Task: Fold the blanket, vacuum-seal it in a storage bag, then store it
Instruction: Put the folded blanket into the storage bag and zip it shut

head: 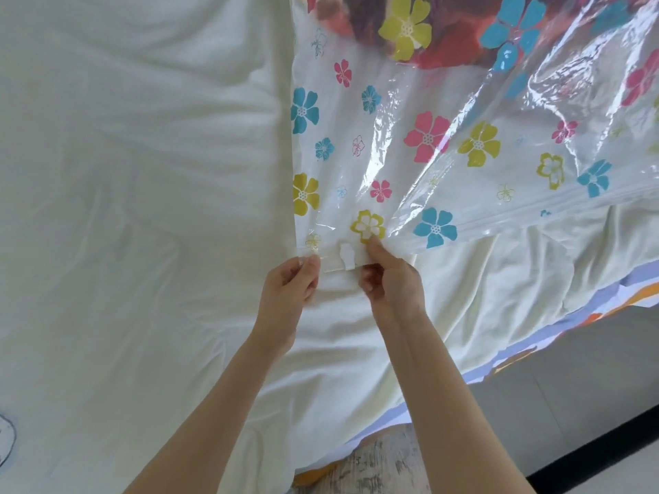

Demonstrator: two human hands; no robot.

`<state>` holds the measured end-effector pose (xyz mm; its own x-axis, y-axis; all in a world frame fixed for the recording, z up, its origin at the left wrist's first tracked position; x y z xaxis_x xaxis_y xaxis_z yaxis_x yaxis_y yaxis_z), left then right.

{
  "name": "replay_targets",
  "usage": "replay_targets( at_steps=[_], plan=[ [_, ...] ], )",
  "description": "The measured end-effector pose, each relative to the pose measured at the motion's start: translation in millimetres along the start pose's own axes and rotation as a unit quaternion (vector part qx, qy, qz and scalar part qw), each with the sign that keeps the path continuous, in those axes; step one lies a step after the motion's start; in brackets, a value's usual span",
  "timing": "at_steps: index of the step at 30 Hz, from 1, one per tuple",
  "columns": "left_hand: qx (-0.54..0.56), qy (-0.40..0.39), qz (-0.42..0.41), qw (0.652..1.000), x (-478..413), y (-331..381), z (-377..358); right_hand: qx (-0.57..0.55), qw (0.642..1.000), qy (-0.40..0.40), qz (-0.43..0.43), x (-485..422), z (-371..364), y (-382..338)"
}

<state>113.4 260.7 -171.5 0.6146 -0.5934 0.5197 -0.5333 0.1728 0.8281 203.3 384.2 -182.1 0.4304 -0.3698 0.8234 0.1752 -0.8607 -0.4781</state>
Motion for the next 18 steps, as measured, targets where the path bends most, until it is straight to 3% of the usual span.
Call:
replay_targets(
  at_steps=[5, 11, 18],
  plan=[
    [0.134, 0.027, 0.042, 0.99, 3, -17, -28, 0.027, 0.999, 0.02, 0.04, 9, 8, -6],
    [0.114, 0.142, -0.029, 0.983, -1, -4, -47, 0.032, 0.997, 0.04, 0.056, 14, 11, -7],
    [0.107, 0.13, -0.025, 0.985, -5, -15, -48, 0.052, 0.996, 0.028, 0.062, 15, 7, -3]
  ],
)
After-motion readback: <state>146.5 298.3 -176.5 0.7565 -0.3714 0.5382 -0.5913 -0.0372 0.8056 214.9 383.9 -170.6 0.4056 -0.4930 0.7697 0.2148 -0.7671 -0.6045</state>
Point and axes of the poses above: each hand's wrist, its own x-axis away from the middle knuckle, its own z-axis out of the back of the hand, y = z × x, the point moved 8 cm from there along -x, towards the middle knuckle, and after that the axes turned 12 degrees about -y, right-handed, at the moved point
